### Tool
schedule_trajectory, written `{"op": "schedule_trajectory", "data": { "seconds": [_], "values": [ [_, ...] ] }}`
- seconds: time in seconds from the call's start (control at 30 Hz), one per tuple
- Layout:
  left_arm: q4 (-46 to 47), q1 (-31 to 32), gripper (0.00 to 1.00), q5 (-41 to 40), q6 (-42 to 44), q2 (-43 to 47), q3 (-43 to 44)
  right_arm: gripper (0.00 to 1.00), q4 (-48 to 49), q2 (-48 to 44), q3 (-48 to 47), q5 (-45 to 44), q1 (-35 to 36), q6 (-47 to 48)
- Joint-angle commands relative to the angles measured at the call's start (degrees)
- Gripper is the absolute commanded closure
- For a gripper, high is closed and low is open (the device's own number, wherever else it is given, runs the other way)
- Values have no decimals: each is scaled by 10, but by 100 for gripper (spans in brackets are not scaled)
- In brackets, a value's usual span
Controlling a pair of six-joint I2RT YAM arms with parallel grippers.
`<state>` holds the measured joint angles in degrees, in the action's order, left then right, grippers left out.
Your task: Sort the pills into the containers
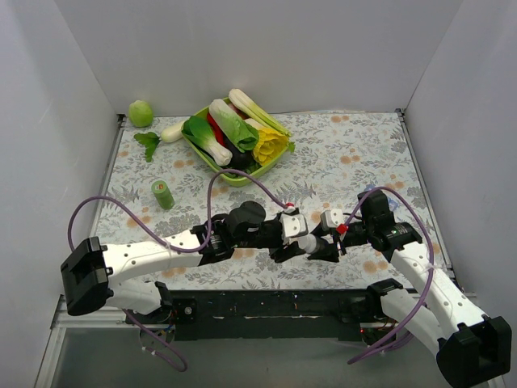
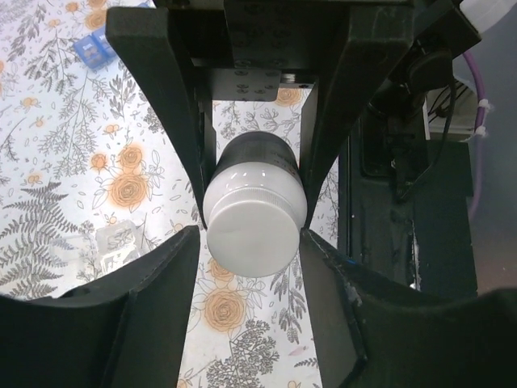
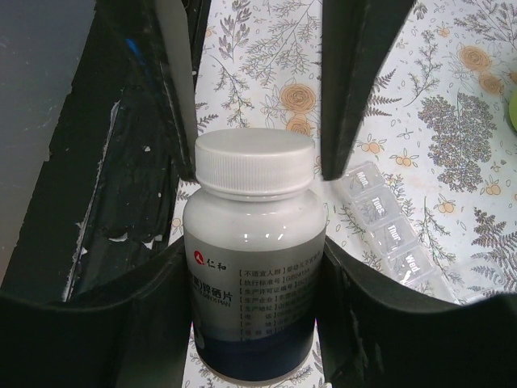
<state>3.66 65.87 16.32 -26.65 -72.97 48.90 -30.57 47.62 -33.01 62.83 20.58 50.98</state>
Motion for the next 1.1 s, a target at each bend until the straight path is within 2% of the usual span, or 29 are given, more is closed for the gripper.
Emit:
{"op": "schedule_trajectory", "data": {
  "seconds": [0.0,0.03,0.07,0.13,0.17,0.27,0.33,0.37,0.4,0.47,0.5,0.57,0.63,0.73,0.83,0.9,0.93,0.97,1.07],
  "values": [
    [1,1,55,4,-14,-8,25,99,-5,-2,-21,19,-3,1],
    [-2,1,61,6,-16,-9,28,99,-6,-2,-21,18,-3,2],
    [-6,1,77,5,-26,-13,28,99,-5,-3,-21,17,-3,2],
    [-21,2,98,-1,-43,-13,33,99,-5,-3,-20,13,-3,2],
    [-25,1,100,-8,-74,-10,36,99,-5,-5,-19,11,-3,1],
    [-27,0,100,-39,-163,3,22,99,1,-10,-17,-8,-4,-7],
    [-11,-7,100,-61,-285,24,1,99,9,-16,-14,-30,-3,-19],
    [-14,-8,100,-102,-335,31,-13,99,12,-17,-14,-38,-3,-24],
    [-29,-13,100,-112,-438,41,-17,99,15,-18,-14,-53,-3,-26],
    [-63,-17,100,-128,-539,52,-19,99,17,-22,-14,-65,-4,-31],
    [-74,-18,100,-129,-671,59,-18,99,17,-22,-12,-72,-3,-32],
    [-103,-19,100,-122,-791,55,-2,99,22,-21,-9,-75,-4,-33],
    [-132,-17,100,-75,-886,27,37,99,28,-19,-6,-73,-4,-37],
    [-153,-18,100,-66,-943,5,67,99,29,-13,-10,-75,-4,-40],
    [-165,-21,100,-69,-956,-1,78,99,23,-16,-12,-82,-4,-40],
    [-149,-25,89,-60,-960,4,72,99,24,-20,-8,-87,-4,-39],
    [-144,-24,81,-57,-963,7,64,99,24,-22,-7,-87,-4,-40],
    [-130,-24,65,-55,-965,18,58,99,25,-22,-4,-87,-5,-39],
    [-115,-29,47,-53,-957,37,31,99,28,-21,-4,-85,-6,-39]
  ]
}}
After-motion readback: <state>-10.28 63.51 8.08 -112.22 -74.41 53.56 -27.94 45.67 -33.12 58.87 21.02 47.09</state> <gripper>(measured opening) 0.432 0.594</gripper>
